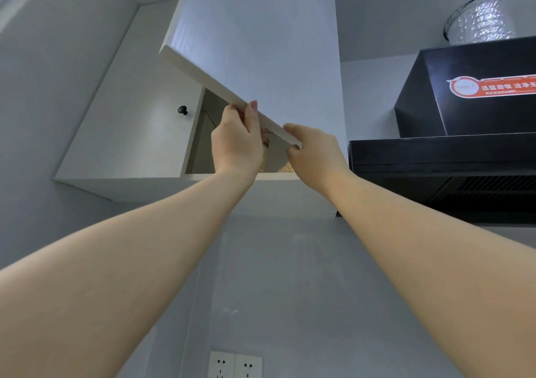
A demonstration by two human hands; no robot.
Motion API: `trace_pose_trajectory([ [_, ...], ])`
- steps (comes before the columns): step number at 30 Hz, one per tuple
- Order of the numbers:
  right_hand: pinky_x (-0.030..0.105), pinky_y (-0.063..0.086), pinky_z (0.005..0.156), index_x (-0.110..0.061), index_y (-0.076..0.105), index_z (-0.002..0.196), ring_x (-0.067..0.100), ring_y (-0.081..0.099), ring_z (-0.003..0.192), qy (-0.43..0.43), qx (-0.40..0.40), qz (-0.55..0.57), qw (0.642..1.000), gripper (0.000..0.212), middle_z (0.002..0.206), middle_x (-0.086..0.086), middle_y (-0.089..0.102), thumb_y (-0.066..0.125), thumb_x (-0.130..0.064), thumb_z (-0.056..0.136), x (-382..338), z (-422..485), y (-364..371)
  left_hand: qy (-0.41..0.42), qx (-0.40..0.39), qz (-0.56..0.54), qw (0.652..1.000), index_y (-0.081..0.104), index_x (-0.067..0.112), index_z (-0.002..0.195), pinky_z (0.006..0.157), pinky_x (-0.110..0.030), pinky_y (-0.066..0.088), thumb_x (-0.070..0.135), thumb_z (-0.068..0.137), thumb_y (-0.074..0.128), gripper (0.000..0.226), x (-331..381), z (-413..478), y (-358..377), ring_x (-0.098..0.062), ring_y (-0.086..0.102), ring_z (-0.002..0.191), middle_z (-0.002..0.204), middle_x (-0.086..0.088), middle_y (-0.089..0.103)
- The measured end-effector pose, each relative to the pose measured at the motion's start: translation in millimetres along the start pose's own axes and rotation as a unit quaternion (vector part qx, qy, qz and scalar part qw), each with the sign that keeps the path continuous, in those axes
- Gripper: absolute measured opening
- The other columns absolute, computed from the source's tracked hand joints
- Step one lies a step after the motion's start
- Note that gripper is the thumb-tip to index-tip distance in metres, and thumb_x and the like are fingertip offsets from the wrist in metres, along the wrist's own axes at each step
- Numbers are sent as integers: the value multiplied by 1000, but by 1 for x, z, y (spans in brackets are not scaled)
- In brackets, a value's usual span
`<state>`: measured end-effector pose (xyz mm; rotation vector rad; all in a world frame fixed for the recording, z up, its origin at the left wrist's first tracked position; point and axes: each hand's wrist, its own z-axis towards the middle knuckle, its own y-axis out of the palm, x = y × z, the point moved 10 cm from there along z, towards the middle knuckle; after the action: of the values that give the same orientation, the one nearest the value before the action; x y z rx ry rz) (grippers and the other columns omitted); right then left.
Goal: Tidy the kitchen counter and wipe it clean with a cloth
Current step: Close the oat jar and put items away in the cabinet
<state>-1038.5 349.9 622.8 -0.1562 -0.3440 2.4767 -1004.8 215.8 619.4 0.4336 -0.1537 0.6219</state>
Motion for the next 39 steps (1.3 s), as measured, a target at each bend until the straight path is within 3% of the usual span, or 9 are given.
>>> trace_pose_trajectory([
  [4,33,47,78,-17,51,133,25,54,95,11,-25,-31,999,46,121,9,60,35,-5,92,1,5,16,-27,-1,74,997,52,15,90,54,-17,39,42,101,30,36,-20,7,-10,-6,54,64,82,1,64],
  [6,32,43,80,-15,47,135,25,52,102,11,-43,-51,998,45,129,10,55,33,-5,94,-1,5,27,-49,-2,79,996,52,12,92,52,-19,35,41,101,30,37,-31,9,-13,-6,49,63,79,2,59],
  [9,32,40,93,-8,44,135,27,46,121,22,-60,-73,995,42,137,9,48,32,-1,95,-1,5,43,-92,1,68,993,51,9,102,62,-27,35,30,101,32,28,-50,8,-19,-12,44,68,80,2,49],
  [13,32,38,93,-4,46,131,27,45,122,24,-75,-99,992,38,135,10,47,33,-1,95,0,9,64,-132,21,69,989,51,10,117,76,-30,39,14,94,38,27,-74,8,-34,-22,49,90,98,-1,50],
  [18,28,33,75,-5,51,120,27,49,111,29,-78,-121,989,31,125,11,52,35,-4,93,9,17,82,110,-66,330,935,52,17,126,105,-33,26,15,92,42,35,-60,8,-15,-25,33,126,134,-5,40],
  [21,32,40,86,-5,48,127,28,49,116,16,-86,-149,985,35,129,11,50,36,-6,94,12,20,94,159,-121,436,877,33,26,142,114,-40,12,17,91,42,53,-75,3,7,-25,21,137,148,1,23],
  [25,35,31,106,-8,35,141,22,36,133,4,-112,-199,974,46,147,6,36,35,-8,95,22,23,109,154,-146,518,829,12,28,149,117,-51,-2,17,89,42,68,-104,-2,21,-27,7,142,154,4,11],
  [32,34,6,120,-14,7,152,18,2,148,-3,-138,-243,960,62,161,1,3,37,-15,98,43,22,134,121,-188,489,843,8,25,151,118,-50,-1,14,90,40,69,-136,5,37,-24,-7,147,157,1,7],
  [39,36,6,121,-13,10,151,18,2,148,6,-140,-240,961,62,161,1,5,38,-13,96,51,27,143,102,-219,439,865,6,21,151,120,-43,6,13,88,42,73,-161,4,50,-20,-6,148,157,2,4],
])
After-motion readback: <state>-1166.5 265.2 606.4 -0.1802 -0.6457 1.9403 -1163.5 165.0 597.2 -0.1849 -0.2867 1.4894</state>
